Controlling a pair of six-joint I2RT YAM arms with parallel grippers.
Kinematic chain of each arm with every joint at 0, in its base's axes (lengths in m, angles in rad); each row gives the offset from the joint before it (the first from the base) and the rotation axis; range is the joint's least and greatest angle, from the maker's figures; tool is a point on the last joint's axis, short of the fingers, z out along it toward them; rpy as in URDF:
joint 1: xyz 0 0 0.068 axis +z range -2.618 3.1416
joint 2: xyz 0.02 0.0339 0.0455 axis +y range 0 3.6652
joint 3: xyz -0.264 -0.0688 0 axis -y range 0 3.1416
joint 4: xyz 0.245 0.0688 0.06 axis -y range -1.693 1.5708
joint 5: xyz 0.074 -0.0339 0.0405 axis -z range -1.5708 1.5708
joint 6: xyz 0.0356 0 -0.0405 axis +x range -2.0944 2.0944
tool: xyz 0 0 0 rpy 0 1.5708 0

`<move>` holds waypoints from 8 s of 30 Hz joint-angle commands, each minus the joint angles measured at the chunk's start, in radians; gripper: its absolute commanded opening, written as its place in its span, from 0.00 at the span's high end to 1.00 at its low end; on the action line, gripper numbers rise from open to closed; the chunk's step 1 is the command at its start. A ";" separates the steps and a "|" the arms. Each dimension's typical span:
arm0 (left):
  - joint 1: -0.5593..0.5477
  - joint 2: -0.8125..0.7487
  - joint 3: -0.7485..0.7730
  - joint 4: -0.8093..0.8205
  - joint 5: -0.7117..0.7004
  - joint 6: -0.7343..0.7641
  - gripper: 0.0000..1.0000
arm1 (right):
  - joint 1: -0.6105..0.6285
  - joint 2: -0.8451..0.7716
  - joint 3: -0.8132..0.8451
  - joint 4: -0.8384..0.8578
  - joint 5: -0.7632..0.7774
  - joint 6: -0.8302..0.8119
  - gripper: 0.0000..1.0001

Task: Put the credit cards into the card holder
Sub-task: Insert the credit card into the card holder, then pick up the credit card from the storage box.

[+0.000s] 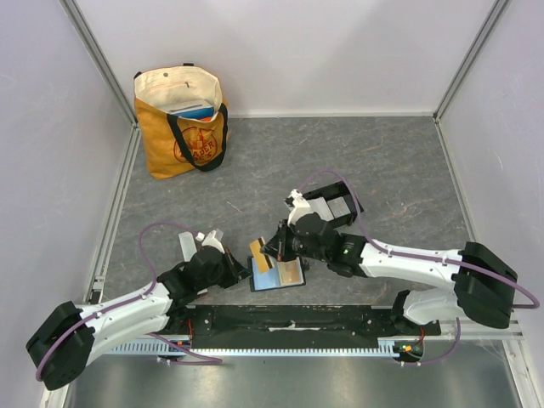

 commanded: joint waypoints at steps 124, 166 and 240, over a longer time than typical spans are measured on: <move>-0.003 -0.029 -0.011 -0.009 -0.013 -0.031 0.98 | 0.031 0.169 -0.140 0.093 0.079 0.076 0.53; -0.003 -0.067 -0.023 -0.017 -0.016 -0.039 0.98 | 0.058 0.244 -0.071 0.102 0.036 0.076 0.58; -0.004 -0.061 0.001 -0.049 -0.025 -0.038 0.98 | -0.725 0.224 0.204 -0.273 -0.355 -0.496 0.13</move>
